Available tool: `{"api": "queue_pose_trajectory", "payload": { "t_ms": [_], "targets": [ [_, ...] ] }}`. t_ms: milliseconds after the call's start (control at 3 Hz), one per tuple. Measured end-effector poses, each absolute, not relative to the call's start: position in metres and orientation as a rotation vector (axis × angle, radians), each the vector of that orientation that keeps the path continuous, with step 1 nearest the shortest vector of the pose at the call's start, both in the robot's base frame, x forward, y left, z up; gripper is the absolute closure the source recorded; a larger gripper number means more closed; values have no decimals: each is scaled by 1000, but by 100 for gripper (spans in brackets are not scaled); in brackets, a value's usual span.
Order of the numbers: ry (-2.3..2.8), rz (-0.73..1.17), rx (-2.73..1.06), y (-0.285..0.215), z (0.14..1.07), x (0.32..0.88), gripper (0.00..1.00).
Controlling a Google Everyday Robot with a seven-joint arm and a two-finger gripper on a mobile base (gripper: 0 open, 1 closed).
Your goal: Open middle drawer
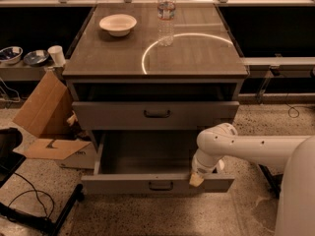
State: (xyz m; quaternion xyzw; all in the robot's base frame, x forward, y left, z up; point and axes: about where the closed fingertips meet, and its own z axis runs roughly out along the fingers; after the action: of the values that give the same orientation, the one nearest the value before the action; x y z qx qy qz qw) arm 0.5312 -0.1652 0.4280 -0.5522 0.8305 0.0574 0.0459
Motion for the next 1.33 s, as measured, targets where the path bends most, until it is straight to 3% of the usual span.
{"api": "queue_pose_trajectory", "payload": {
  "t_ms": [333, 667, 1000, 1333],
  "targets": [
    [2535, 175, -1686, -165, 428, 531, 13],
    [2535, 175, -1686, -165, 428, 531, 0],
    [2544, 184, -1684, -166, 425, 526, 2],
    [2606, 249, -1665, -176, 407, 488, 23]
  ]
}}
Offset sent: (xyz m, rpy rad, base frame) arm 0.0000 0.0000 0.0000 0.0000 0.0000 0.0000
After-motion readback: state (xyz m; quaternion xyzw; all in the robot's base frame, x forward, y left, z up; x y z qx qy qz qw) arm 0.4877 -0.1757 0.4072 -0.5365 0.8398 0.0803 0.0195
